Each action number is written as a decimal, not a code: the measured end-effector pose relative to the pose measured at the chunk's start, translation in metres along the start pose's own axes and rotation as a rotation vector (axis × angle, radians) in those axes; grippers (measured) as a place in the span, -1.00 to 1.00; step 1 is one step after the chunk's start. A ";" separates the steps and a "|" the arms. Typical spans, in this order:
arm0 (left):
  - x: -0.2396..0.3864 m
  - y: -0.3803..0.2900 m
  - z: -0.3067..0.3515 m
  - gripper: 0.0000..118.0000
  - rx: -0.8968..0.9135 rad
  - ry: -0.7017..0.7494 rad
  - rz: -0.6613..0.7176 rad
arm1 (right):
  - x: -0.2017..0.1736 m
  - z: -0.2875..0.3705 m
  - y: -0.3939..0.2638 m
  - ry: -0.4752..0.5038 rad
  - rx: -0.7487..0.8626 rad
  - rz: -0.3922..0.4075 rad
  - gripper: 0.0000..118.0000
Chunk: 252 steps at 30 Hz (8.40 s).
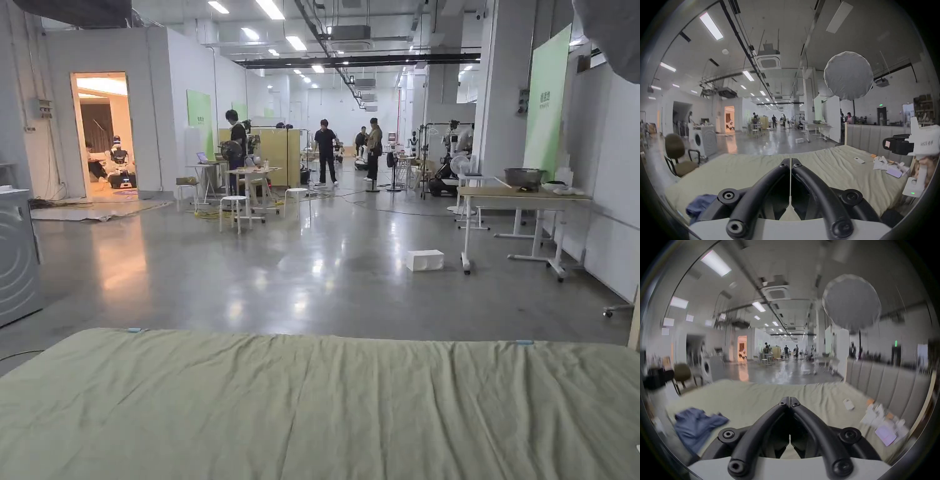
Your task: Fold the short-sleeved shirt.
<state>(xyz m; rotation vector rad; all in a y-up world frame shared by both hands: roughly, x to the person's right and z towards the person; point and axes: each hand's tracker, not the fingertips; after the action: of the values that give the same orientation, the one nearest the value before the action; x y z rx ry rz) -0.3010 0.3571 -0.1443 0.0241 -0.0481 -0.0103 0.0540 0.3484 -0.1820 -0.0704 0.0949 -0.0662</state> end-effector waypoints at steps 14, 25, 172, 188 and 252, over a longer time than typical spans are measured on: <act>0.013 0.003 0.002 -0.99 -0.012 -0.034 0.005 | -0.019 0.010 0.000 0.009 0.047 0.149 -1.00; 0.013 0.002 0.006 -0.99 -0.021 -0.042 -0.019 | -0.023 0.009 -0.001 0.027 0.038 0.138 -1.00; 0.005 -0.031 0.057 -1.00 -0.224 0.029 -0.021 | 0.014 0.052 -0.053 0.065 -0.157 0.027 -1.00; 0.010 -0.049 -0.013 -0.99 -0.364 -0.121 -0.004 | 0.035 0.048 -0.082 0.028 -0.238 0.010 -1.00; 0.088 -0.265 -0.436 -0.87 -1.234 -0.337 -0.262 | 0.207 -0.327 -0.210 0.034 -0.878 0.119 -0.62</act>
<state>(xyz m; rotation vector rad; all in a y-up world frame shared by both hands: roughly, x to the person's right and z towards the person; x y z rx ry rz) -0.1951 0.1013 -0.5817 -1.2069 -0.3685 -0.3046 0.2149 0.1028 -0.5106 -0.9404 0.1562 0.0979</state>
